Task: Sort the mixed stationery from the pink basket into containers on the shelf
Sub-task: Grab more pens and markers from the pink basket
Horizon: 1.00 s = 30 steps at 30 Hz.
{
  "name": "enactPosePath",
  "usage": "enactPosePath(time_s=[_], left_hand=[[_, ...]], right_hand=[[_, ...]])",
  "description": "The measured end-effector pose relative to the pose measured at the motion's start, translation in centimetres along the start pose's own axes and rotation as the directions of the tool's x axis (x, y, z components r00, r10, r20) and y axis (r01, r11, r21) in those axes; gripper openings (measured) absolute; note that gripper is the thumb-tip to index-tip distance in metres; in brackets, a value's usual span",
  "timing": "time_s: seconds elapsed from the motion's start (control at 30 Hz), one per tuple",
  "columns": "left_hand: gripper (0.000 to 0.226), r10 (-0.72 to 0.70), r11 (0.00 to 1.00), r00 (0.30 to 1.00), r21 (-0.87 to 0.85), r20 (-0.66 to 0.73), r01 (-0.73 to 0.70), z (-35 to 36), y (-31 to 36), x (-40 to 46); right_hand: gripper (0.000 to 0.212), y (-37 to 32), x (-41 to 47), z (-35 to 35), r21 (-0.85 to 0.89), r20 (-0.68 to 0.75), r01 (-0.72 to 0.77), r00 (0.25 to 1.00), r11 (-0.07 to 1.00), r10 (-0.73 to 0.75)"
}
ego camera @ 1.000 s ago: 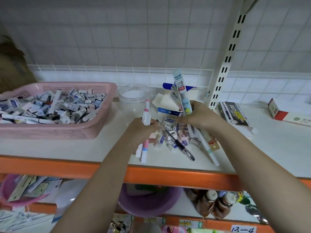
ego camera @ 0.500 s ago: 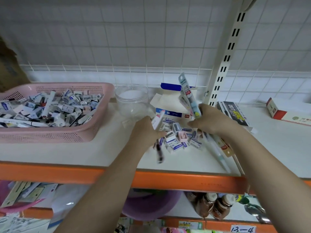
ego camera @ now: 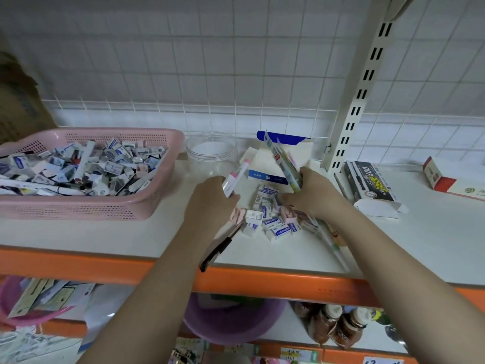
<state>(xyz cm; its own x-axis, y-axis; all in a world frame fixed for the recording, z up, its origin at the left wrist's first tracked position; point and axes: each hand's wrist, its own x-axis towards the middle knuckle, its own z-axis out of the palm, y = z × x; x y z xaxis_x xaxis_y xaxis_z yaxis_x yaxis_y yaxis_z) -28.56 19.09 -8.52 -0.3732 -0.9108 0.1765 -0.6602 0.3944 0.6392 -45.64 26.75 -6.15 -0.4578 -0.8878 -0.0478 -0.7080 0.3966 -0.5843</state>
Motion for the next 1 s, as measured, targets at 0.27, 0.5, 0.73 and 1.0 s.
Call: enactPosePath(time_s=[0.27,0.5,0.73,1.0], left_hand=[[0.035,-0.127,0.976,0.888,0.213,0.443,0.033,-0.8,-0.8,-3.4],[0.019,-0.072,0.997,0.950,0.000,0.304,0.076,-2.0,-0.5,-1.5],[0.035,-0.074,0.975,0.929,-0.168,0.364,0.144,2.0,0.5,-0.2],[0.019,-0.145,0.971,0.968,-0.156,0.203,0.179,0.2,-0.8,-0.5]], right_hand=[[0.021,0.3,0.0,2.2,-0.263,0.071,0.015,0.997,0.965,0.004],[0.016,0.9,0.5,0.3,0.048,-0.009,-0.003,1.000,0.999,0.003],[0.025,-0.6,2.2,2.1,-0.118,0.075,-0.041,0.996,0.992,0.050],[0.024,-1.7,1.6,1.4,-0.216,0.031,-0.012,0.999,0.976,0.019]])
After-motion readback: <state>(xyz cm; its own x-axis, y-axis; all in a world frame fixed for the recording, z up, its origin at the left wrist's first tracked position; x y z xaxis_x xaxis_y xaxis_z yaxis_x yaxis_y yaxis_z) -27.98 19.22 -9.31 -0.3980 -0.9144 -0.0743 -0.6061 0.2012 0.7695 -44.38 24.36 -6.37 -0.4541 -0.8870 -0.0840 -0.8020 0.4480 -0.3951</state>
